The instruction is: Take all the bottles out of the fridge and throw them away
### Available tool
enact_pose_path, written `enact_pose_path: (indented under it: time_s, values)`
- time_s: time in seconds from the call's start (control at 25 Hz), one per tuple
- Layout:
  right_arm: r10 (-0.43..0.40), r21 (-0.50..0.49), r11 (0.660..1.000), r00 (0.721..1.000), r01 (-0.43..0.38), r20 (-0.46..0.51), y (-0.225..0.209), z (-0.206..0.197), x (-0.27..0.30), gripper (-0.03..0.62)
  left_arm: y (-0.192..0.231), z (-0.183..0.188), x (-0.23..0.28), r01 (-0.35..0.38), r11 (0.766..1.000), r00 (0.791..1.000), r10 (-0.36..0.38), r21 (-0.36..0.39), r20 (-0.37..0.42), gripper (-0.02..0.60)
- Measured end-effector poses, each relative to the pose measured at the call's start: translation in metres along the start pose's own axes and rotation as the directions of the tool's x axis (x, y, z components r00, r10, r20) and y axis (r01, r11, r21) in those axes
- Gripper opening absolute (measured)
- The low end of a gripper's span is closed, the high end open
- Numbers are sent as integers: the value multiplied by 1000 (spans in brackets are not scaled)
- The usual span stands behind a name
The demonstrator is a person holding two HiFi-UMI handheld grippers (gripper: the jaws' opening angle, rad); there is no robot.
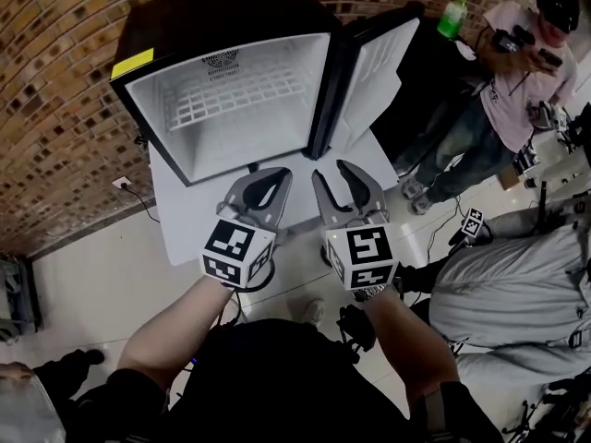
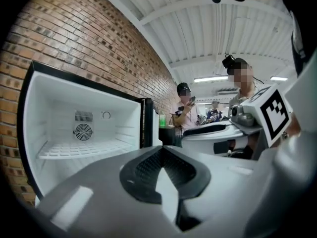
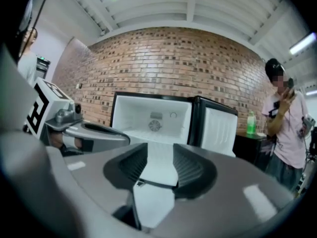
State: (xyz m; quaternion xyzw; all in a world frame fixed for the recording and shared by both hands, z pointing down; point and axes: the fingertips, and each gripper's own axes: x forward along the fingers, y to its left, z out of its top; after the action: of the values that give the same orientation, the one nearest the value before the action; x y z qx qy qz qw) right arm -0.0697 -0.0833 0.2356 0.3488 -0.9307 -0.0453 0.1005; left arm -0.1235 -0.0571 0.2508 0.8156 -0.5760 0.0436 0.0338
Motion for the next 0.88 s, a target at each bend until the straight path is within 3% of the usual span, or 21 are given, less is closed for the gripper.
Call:
enact_pose_path:
  time_s: [0.56,0.88]
  values:
    - [133,-1,991,984,-134,118,71,60,7,160,51,38,-80,-160,987,985,158,19,73,3]
    - [159,-23,987,975,-158,154,91,79,7,46,59,50,-108,-196,980,977,193,32,94,3]
